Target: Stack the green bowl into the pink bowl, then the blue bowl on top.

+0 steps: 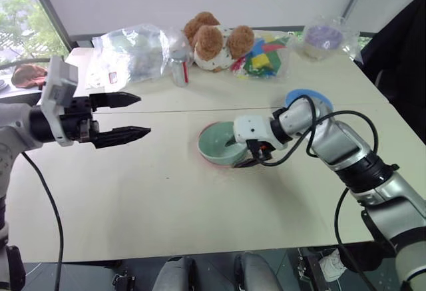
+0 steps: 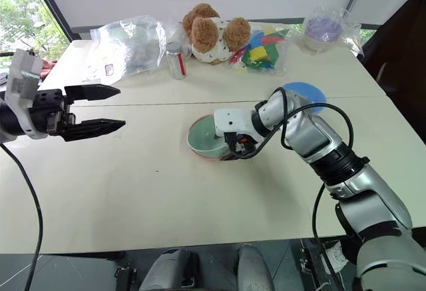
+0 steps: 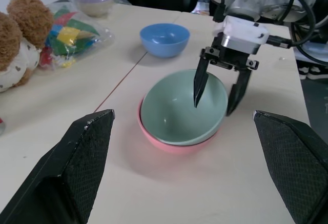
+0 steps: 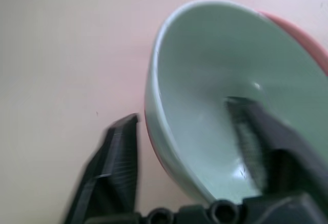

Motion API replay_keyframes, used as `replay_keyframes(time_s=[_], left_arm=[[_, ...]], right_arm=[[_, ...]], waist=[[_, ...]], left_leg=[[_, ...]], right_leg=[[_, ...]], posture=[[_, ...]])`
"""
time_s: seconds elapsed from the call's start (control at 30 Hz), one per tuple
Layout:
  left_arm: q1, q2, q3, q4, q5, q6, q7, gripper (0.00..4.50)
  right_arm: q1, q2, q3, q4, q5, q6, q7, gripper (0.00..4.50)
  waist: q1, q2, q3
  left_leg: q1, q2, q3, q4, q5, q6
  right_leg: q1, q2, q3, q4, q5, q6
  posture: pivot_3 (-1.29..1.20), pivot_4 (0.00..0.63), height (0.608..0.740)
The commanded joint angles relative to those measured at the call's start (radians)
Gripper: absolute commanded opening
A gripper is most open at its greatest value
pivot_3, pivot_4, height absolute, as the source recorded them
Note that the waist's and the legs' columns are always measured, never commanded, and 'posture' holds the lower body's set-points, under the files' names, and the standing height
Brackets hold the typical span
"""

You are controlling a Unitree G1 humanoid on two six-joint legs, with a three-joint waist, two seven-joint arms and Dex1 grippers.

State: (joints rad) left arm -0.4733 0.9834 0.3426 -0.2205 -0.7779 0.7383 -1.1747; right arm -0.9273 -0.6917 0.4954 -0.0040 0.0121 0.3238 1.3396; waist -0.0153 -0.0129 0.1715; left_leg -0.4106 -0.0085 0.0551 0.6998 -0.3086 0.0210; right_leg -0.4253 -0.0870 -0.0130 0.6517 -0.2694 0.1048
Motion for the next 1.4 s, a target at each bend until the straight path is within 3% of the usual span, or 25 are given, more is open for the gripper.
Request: replay_keyframes(time_s=[0.03, 0.2, 0.37, 0.63, 0.87, 0.97, 1.2, 1.4], left_arm=[[-0.011, 0.002, 0.024, -0.027, -0.028, -0.006, 0.017, 4.50], [-0.030, -0.005, 0.001, -0.012, -0.028, -0.019, 0.023, 4.50], [-0.055, -0.012, -0.024, 0.008, -0.019, -0.034, 0.020, 4.50], [-0.073, -0.004, -0.037, 0.023, -0.020, -0.041, 0.016, 4.50], [-0.070, 0.001, -0.032, 0.021, -0.017, -0.046, 0.023, 4.50], [-0.071, 0.001, -0.032, 0.021, -0.015, -0.048, 0.029, 4.50], [-0.066, -0.002, -0.030, 0.018, -0.016, -0.050, 0.034, 4.50], [-0.067, -0.007, -0.034, 0.019, -0.015, -0.053, 0.038, 4.50]], right_arm=[[-0.074, 0.010, -0.130, -0.027, 0.056, 0.077, -0.040, 4.45], [-0.079, -0.081, -0.251, 0.055, 0.037, 0.145, -0.117, 4.45], [-0.005, -0.193, -0.244, 0.368, -0.123, 0.031, -0.273, 4.45], [-0.059, -0.108, -0.225, 0.745, -0.217, -0.106, -0.413, 4.45], [-0.146, -0.013, -0.237, 1.014, -0.250, -0.221, -0.481, 4.45], [-0.178, 0.008, -0.237, 1.086, -0.260, -0.255, -0.492, 3.64], [-0.226, 0.009, -0.238, 1.129, -0.280, -0.294, -0.475, 0.10], [-0.238, -0.034, -0.224, 0.979, -0.284, -0.351, -0.344, 0.04]], waist=[[0.000, 0.000, 0.000], [0.008, -0.001, 0.000], [0.005, -0.001, -0.001], [-0.034, 0.002, 0.001], [-0.027, 0.002, 0.001], [-0.028, 0.002, 0.001], [-0.029, 0.002, 0.001], [-0.029, 0.004, 0.002]], left_leg=[[0.000, 0.000, 0.000, 0.000, 0.000, 0.000], [0.000, 0.000, -0.001, 0.000, 0.000, 0.000], [0.000, -0.001, -0.001, 0.000, 0.000, 0.000], [0.001, 0.002, 0.004, -0.003, 0.000, -0.001], [0.002, 0.002, 0.005, -0.003, 0.001, -0.002], [0.002, 0.002, 0.005, -0.003, 0.001, -0.002], [0.002, 0.002, 0.005, -0.003, 0.001, -0.002], [0.002, 0.002, 0.005, -0.003, 0.001, -0.002]], right_leg=[[0.000, 0.000, 0.000, 0.000, 0.000, 0.000], [0.001, -0.001, 0.000, -0.001, 0.000, 0.000], [0.002, -0.002, 0.000, -0.002, 0.000, 0.000], [-0.002, 0.002, 0.004, 0.000, 0.000, 0.000], [-0.002, 0.003, 0.006, 0.000, 0.000, 0.000], [-0.001, 0.003, 0.006, -0.001, 0.000, 0.000], [-0.001, 0.001, 0.006, -0.001, 0.000, 0.000], [-0.001, 0.001, 0.006, -0.001, 0.000, 0.000]], posture=[[0.00, 0.150, 0.740], [0.00, 0.150, 0.740], [0.00, 0.150, 0.740], [0.00, 0.150, 0.740], [0.00, 0.150, 0.740], [0.00, 0.150, 0.740], [0.00, 0.150, 0.740], [0.00, 0.150, 0.740]])
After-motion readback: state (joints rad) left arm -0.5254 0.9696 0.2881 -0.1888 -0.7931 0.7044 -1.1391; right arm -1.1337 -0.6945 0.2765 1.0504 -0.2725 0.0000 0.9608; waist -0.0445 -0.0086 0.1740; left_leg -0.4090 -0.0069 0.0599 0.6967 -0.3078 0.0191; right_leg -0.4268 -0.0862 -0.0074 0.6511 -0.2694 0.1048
